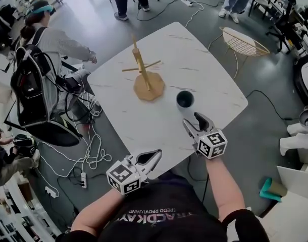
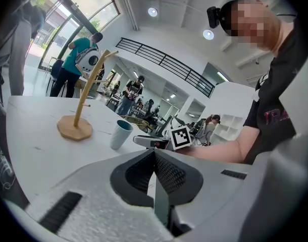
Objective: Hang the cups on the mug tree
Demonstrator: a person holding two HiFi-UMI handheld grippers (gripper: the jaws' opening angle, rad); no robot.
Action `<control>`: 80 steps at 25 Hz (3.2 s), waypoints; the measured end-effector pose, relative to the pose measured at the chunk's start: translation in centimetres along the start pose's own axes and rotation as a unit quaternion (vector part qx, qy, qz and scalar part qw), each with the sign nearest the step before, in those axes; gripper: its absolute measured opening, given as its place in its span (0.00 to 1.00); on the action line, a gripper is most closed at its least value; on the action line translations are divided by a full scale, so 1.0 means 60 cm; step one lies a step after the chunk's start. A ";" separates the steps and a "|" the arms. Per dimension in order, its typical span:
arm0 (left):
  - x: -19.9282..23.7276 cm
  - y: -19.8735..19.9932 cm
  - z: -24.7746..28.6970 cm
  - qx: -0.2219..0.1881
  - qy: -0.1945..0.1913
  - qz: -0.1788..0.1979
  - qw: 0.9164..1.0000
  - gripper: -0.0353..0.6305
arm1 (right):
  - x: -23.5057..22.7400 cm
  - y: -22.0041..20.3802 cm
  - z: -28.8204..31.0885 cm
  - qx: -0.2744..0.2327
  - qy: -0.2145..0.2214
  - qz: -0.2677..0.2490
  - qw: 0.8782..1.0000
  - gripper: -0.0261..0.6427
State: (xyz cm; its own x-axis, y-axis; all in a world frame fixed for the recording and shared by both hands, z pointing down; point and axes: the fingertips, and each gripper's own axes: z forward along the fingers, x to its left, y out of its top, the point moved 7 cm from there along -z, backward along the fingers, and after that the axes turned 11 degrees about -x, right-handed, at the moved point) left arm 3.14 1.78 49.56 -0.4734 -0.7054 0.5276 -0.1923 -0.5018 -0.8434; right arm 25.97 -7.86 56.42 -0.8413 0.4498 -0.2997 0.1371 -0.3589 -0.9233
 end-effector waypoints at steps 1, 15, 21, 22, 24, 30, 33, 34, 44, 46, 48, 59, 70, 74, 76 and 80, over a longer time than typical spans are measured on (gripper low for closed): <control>0.001 0.000 -0.001 -0.001 0.003 0.000 1.000 0.04 | -0.006 -0.002 0.007 0.004 0.000 -0.016 1.000 0.41; 0.006 -0.004 -0.010 0.001 0.026 -0.009 1.000 0.04 | -0.070 -0.034 0.096 0.074 0.029 -0.119 0.990 0.51; 0.014 -0.008 -0.011 0.004 0.038 -0.013 0.999 0.04 | -0.071 -0.038 0.127 0.088 0.054 -0.158 0.982 0.55; 0.015 -0.009 -0.011 0.005 0.039 -0.014 0.999 0.04 | -0.071 -0.039 0.131 0.089 0.057 -0.166 0.981 0.55; 0.018 -0.012 -0.014 0.006 0.042 -0.015 0.999 0.04 | -0.072 -0.042 0.139 0.089 0.058 -0.173 0.979 0.55; 0.025 -0.018 -0.025 0.006 0.049 -0.019 0.999 0.04 | -0.068 -0.050 0.167 0.087 0.066 -0.178 0.978 0.56; 0.026 -0.020 -0.029 0.008 0.053 -0.021 0.998 0.04 | -0.065 -0.054 0.178 0.088 0.069 -0.178 0.978 0.56; 0.026 -0.021 -0.029 0.008 0.053 -0.021 0.998 0.04 | -0.065 -0.056 0.182 0.088 0.069 -0.175 0.978 0.56; 0.030 -0.021 -0.034 0.009 0.056 -0.025 0.998 0.04 | -0.067 -0.067 0.196 0.085 0.062 -0.165 0.981 0.56; 0.030 -0.023 -0.035 0.010 0.057 -0.025 0.998 0.04 | -0.065 -0.068 0.195 0.085 0.063 -0.170 0.980 0.56; 0.029 -0.026 -0.035 0.011 0.056 -0.026 0.998 0.04 | -0.063 -0.070 0.192 0.082 0.065 -0.173 0.979 0.56; 0.027 -0.026 -0.038 0.010 0.056 -0.024 0.998 0.04 | -0.065 -0.069 0.185 0.087 0.071 -0.180 0.977 0.55; 0.021 -0.023 -0.028 0.004 0.039 -0.017 0.999 0.04 | -0.069 -0.025 0.176 0.144 0.025 -0.279 0.949 0.55; 0.014 -0.021 -0.036 0.000 0.036 -0.013 0.999 0.04 | -0.052 0.006 0.178 0.146 0.013 -0.321 0.935 0.54; 0.012 -0.020 -0.040 -0.003 0.034 -0.010 0.999 0.04 | -0.045 0.019 0.181 0.146 0.005 -0.334 0.931 0.54; 0.012 -0.010 -0.039 -0.010 0.030 -0.004 1.000 0.04 | -0.041 0.053 0.192 0.147 -0.010 -0.359 0.922 0.54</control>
State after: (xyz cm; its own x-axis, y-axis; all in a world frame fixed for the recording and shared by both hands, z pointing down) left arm 0.92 2.75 50.18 -0.5218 -0.6698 0.5284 -0.2129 -0.4975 -0.8409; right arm 22.47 -19.54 56.98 -0.6701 0.6433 0.3703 -0.6034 -0.1815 -0.7765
